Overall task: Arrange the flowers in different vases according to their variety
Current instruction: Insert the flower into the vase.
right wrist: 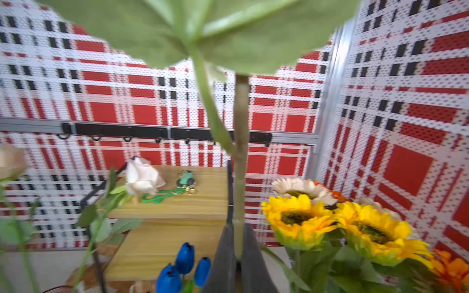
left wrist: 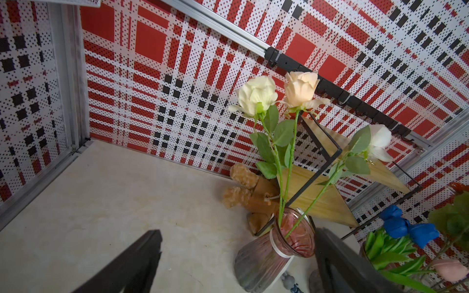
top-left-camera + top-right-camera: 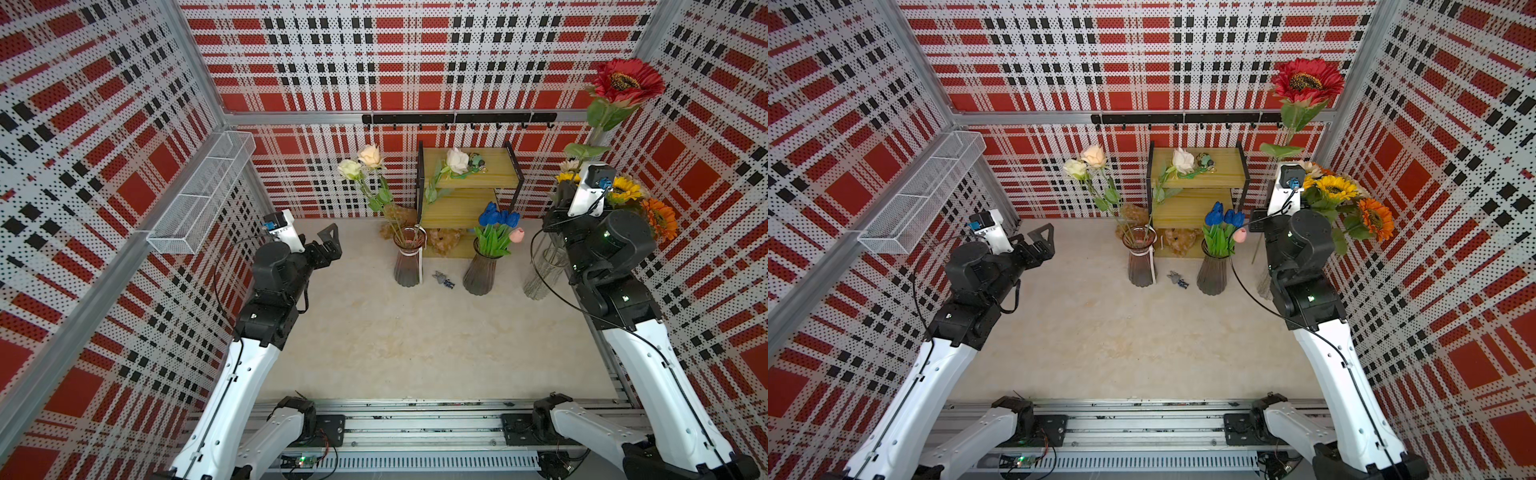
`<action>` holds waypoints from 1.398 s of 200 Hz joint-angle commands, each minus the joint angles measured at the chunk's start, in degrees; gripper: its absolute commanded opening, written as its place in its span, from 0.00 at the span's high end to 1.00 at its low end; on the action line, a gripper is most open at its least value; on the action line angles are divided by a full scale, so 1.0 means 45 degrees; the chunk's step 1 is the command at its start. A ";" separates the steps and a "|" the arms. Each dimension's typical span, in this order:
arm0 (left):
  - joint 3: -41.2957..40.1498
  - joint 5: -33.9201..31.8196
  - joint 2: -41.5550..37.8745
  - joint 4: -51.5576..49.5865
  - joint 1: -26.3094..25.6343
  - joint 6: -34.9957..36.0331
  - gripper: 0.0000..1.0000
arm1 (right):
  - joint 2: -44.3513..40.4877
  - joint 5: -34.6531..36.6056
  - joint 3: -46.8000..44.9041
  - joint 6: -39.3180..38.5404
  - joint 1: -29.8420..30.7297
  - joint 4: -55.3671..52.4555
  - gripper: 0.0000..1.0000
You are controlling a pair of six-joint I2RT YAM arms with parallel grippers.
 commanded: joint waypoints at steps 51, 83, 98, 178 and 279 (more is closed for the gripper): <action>-0.0151 0.0110 -0.0014 -0.0028 0.0120 0.0080 0.01 | 0.0018 -0.0619 -0.2880 -0.0747 -0.2571 0.4308 1.00; -0.0430 -0.0011 -0.0090 -0.0028 0.0153 0.0198 0.01 | 0.0303 -0.1120 -0.3660 -0.0824 -0.3089 0.5718 1.00; -0.0561 -0.0126 -0.0160 0.0011 0.0155 0.0201 0.01 | 0.0662 -0.1591 -0.3596 -0.0630 -0.3329 0.5867 1.00; -0.0404 -0.0396 0.0040 -0.0168 0.0145 0.0355 0.01 | 0.2000 -0.2030 -0.3877 -0.0707 -0.3643 0.7293 1.00; -0.0453 -0.0440 0.0086 -0.0357 0.0139 0.0506 0.01 | 0.1289 -0.1088 -0.5620 0.0242 -0.4202 0.6873 0.12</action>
